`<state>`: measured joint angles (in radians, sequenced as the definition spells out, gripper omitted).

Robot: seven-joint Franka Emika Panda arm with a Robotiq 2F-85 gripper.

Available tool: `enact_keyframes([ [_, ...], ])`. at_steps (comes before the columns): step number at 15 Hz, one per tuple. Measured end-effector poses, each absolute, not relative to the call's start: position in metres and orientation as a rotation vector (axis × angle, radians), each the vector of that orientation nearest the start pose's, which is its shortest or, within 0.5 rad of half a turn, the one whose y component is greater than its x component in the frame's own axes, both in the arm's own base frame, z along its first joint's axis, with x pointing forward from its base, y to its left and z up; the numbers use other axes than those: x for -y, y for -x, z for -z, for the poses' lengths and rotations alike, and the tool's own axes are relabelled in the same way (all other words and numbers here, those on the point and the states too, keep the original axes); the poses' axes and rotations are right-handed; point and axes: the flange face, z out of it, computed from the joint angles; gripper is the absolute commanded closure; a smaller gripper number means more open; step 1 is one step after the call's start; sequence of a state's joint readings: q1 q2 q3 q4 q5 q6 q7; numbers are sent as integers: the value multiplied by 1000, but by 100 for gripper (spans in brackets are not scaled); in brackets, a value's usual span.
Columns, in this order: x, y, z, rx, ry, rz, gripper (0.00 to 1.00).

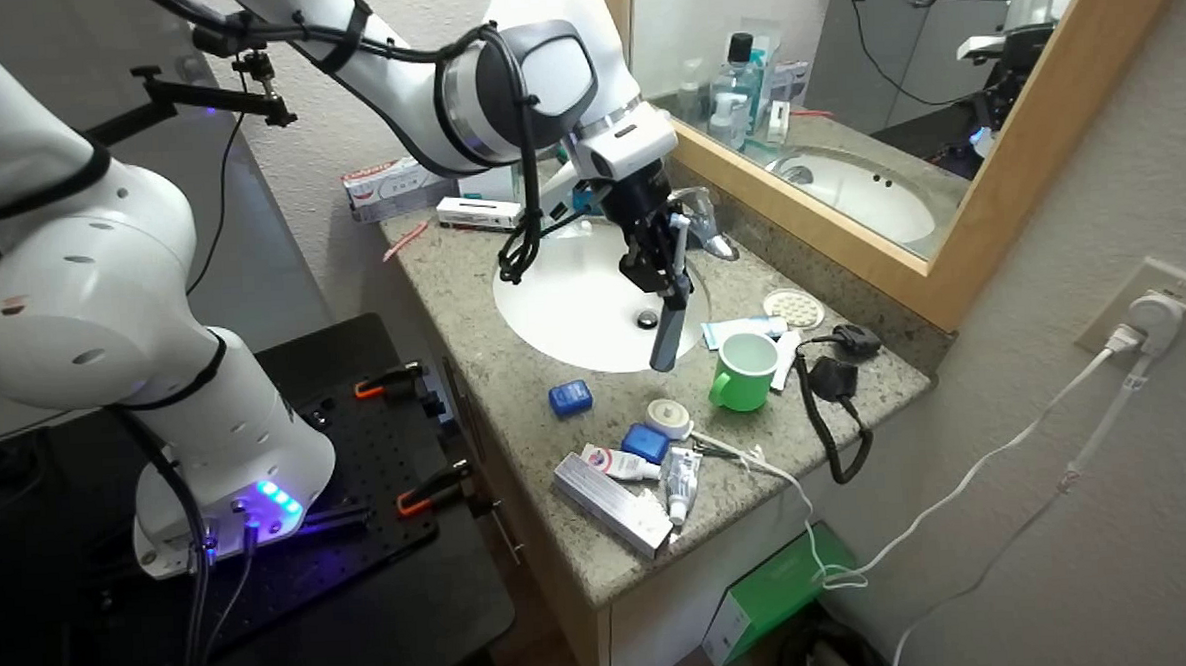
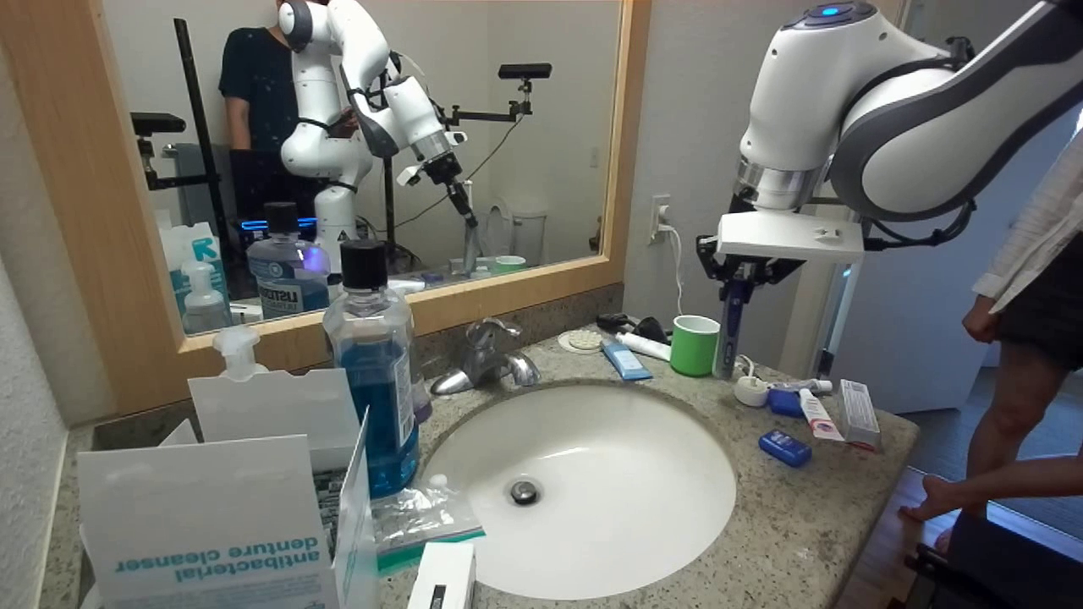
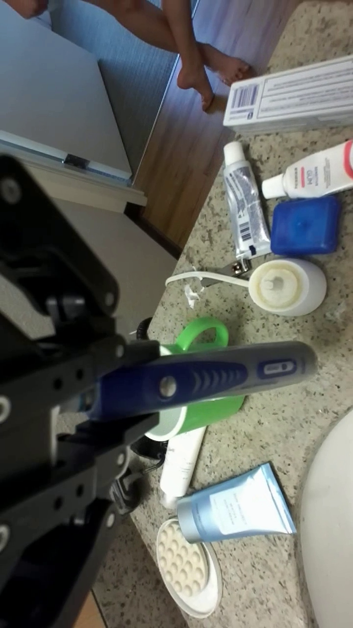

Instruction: Put the electric toothbrush to charge

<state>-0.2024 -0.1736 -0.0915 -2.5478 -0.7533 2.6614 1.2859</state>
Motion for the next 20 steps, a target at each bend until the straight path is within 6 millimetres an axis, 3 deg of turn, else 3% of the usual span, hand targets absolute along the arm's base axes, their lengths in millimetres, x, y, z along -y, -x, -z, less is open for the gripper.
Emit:
enact_keyframes([
  [12, 142, -421, -375, -1678, 2821, 751, 93],
  [20, 149, -414, -373, -1725, 2825, 720, 93],
])
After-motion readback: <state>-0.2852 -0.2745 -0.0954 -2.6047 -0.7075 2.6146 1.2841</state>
